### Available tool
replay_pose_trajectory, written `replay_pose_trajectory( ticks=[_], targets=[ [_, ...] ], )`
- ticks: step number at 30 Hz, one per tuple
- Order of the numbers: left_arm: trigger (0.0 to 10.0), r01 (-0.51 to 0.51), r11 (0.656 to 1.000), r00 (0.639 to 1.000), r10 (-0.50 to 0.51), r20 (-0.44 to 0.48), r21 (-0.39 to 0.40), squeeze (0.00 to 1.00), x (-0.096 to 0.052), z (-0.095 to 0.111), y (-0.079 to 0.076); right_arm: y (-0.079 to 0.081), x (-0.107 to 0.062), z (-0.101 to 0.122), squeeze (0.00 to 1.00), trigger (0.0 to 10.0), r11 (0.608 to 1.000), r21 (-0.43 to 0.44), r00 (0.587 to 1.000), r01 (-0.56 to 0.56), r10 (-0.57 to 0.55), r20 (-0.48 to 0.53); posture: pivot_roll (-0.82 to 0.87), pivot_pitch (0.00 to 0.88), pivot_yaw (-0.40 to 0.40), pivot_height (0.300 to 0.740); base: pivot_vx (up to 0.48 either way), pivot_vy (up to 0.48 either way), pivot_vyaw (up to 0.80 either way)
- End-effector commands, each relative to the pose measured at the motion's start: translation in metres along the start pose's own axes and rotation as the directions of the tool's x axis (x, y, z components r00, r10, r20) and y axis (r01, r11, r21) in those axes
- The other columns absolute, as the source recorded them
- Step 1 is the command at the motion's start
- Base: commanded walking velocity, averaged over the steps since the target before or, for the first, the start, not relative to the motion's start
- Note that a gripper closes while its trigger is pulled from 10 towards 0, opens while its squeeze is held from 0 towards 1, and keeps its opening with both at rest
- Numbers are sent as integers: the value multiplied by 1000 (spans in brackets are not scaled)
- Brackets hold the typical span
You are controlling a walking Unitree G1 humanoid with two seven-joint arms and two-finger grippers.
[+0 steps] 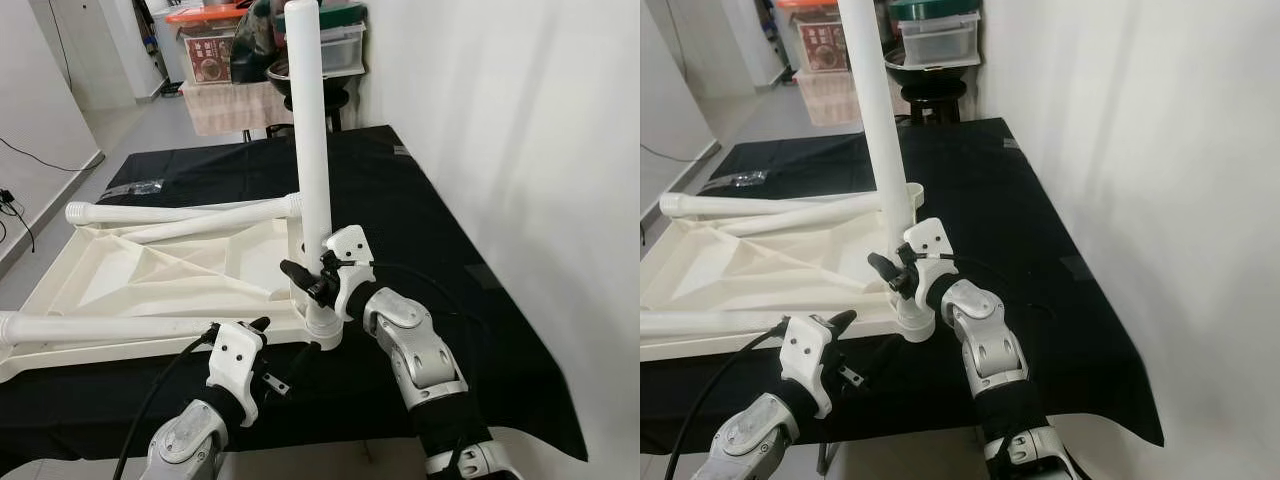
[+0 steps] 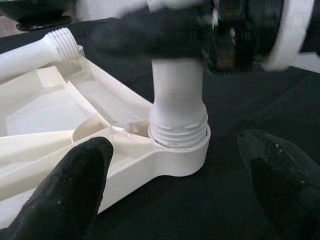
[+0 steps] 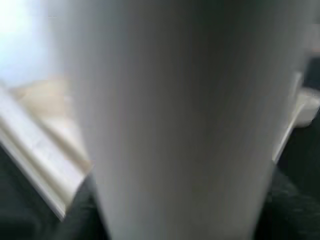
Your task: Building children table
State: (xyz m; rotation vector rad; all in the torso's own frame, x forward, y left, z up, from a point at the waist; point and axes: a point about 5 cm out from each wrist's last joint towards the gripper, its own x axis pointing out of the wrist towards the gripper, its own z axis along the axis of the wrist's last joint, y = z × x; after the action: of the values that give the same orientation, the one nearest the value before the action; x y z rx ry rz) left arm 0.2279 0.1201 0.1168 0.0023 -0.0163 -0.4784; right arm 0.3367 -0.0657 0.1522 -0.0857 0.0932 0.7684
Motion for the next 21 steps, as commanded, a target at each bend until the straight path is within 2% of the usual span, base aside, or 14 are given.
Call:
replay_pose_trajectory(
  ticks=[1,4,5,6,7,8,9,10,11,16,17,18,19,21],
  targets=[
    [10000,-7,1000,1000,7,-14,1,0,-3,-2,3,-1,0,-1,1000,10000,999,28,999,-40,40,-3,-15,46,49,740,0,0,0],
    [10000,-1,1000,1000,1,-12,4,0,-3,-2,2,-4,0,10,1000,10000,987,32,985,-160,158,64,-6,41,48,740,0,0,0],
    [10000,-1,1000,1000,1,-12,4,0,-3,-2,2,-4,0,10,1000,10000,987,32,985,-160,158,64,-6,41,48,740,0,0,0],
    [10000,3,1000,1000,-3,-8,16,0,-3,-1,0,-10,0,15,153,10000,969,11,966,-248,246,82,0,37,44,740,0,0,0],
    [10000,3,1000,1000,-3,-8,16,0,-3,-1,0,-10,0,15,153,10000,969,11,966,-248,246,82,0,37,44,740,0,0,0],
    [10000,7,1000,1000,-7,-5,28,0,-3,0,-2,-15,-1,16,0,10000,936,-26,934,-351,352,70,5,32,40,740,0,0,0],
    [10000,10,999,1000,-10,-2,39,0,-4,1,-3,-18,-1,16,0,10000,901,-41,900,-431,433,47,13,31,39,740,0,0,0],
    [10000,10,999,1000,-10,-2,39,0,-4,1,-3,-18,-1,16,0,10000,901,-41,900,-431,433,47,13,31,39,740,0,0,0],
    [10000,19,999,1000,-19,-1,45,0,-5,1,-7,-21,-1,12,0,10000,857,-39,858,-514,514,-2,25,21,35,740,0,0,0],
    [10000,39,998,999,-39,-3,45,0,-8,1,-11,-23,2,11,0,10000,848,-22,848,-529,529,-23,29,20,34,740,0,0,0],
    [10000,47,997,999,-47,0,55,0,-9,2,-13,-25,3,12,0,4824,851,-11,851,-525,524,-30,35,14,32,740,0,0,0],
    [10000,47,997,999,-47,0,55,0,-9,2,-13,-25,3,12,0,4824,851,-11,851,-525,524,-30,35,14,32,740,0,0,0],
    [10000,55,996,998,-55,5,66,0,-10,3,-16,-29,4,12,0,0,860,-1,860,-510,510,-35,37,10,29,740,0,0,0],
    [10000,57,995,998,-59,13,82,0,-10,5,-19,-33,3,11,0,0,873,10,872,-488,487,-46,37,3,28,740,0,0,0]
  ],
)
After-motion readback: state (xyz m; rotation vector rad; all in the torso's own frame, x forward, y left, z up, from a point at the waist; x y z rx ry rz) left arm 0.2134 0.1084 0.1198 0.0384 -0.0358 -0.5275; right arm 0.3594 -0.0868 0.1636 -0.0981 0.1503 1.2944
